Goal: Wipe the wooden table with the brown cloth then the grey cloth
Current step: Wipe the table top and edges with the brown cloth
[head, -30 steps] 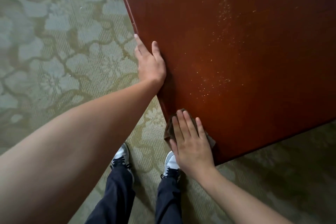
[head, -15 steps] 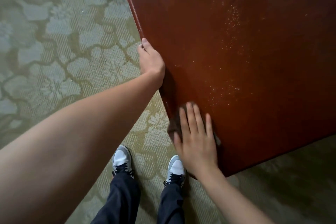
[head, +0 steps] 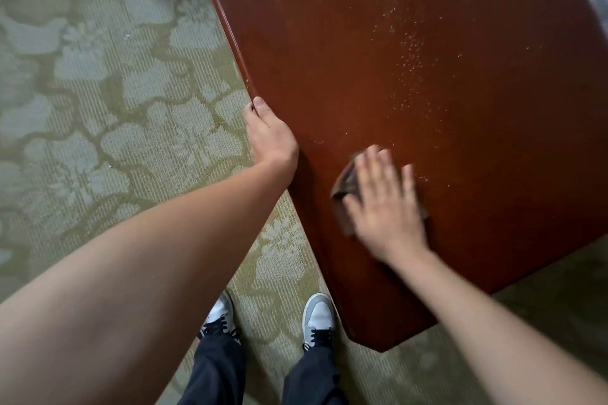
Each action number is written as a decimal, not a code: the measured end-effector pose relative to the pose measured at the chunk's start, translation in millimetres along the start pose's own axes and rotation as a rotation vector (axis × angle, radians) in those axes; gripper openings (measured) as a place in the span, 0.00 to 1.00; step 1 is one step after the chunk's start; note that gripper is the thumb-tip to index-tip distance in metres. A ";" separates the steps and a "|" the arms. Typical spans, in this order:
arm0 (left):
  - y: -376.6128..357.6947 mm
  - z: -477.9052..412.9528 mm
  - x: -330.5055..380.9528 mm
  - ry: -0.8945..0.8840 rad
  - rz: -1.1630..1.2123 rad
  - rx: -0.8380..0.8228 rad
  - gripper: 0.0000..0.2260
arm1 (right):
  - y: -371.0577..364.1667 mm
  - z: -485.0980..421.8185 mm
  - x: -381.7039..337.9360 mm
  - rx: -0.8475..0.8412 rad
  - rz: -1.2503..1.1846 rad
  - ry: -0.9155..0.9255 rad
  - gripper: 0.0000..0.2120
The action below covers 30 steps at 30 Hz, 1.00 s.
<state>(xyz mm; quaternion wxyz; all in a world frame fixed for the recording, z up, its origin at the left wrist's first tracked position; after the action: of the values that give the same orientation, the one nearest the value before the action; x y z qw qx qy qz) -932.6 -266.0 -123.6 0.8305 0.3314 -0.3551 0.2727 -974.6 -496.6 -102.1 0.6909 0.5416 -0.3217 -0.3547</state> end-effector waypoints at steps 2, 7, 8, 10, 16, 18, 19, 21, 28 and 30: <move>-1.8 1.8 -0.3 -0.007 -0.038 0.017 0.27 | 4.3 -19.6 65.5 -0.067 0.012 -0.187 0.35; -2.9 4.2 4.3 -0.048 -0.204 0.102 0.30 | 12.5 -46.6 134.9 -0.140 -0.035 -0.433 0.39; -2.7 7.1 6.9 -0.084 -0.239 0.110 0.30 | 13.7 -47.6 128.4 -0.137 -0.037 -0.422 0.39; -3.5 15.9 12.5 -0.205 -0.324 0.120 0.29 | 15.0 -38.9 107.4 -0.133 -0.029 -0.279 0.37; -34.4 66.4 11.2 -0.475 -0.842 0.133 0.29 | 5.4 8.8 60.6 -0.063 -0.035 0.209 0.32; -56.1 93.6 10.1 -0.598 -0.867 0.056 0.29 | 3.1 11.1 79.9 -0.042 -0.011 0.292 0.32; -69.0 107.8 9.8 -0.673 -0.866 0.007 0.28 | 2.1 10.3 97.1 -0.029 0.019 0.316 0.32; -96.0 135.0 8.3 -0.781 -0.868 -0.073 0.27 | -1.3 0.8 143.1 -0.011 0.057 0.280 0.33; -145.4 177.5 -21.0 -0.786 -1.103 -0.174 0.28 | 1.8 -57.1 339.5 -0.162 -0.008 -0.306 0.36; -144.9 176.4 -19.1 -0.783 -1.124 -0.172 0.28 | 2.3 -60.1 346.9 -0.180 -0.027 -0.378 0.35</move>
<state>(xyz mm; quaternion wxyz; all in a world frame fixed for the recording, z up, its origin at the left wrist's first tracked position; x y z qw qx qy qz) -916.4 -492.9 -96.8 0.6799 0.4723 -0.4235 -0.3679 -736.6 -755.9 -91.4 0.6590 0.4057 -0.4055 -0.4865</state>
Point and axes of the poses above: each hand's wrist, its own z-axis away from the middle knuckle, its own y-axis out of the back of the hand, x = y × z, the point moved 3 cm from there along -z, towards the middle knuckle, and after that the axes turned 5 degrees about z, right-handed, at the moved point
